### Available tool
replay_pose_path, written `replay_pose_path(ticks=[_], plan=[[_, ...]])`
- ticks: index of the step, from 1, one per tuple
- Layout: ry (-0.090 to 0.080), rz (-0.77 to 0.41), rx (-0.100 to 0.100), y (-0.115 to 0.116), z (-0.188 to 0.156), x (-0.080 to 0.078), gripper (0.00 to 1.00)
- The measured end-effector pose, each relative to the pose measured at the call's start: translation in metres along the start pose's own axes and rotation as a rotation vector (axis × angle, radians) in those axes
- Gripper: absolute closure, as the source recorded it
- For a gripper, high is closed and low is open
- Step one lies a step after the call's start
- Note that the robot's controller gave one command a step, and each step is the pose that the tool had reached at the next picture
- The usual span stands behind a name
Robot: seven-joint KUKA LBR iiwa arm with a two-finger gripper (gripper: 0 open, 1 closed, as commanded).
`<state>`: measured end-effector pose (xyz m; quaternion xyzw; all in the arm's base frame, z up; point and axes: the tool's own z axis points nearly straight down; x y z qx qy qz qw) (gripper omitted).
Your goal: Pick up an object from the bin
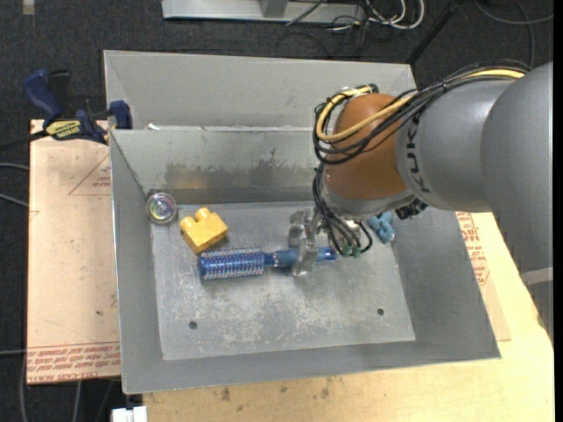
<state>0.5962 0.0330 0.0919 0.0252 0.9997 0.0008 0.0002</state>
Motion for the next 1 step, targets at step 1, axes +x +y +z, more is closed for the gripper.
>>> replay_pose_path(ticks=[1], plan=[[-0.010, 0.006, -0.001, 0.0007, -0.1649, -0.0225, 1.00]])
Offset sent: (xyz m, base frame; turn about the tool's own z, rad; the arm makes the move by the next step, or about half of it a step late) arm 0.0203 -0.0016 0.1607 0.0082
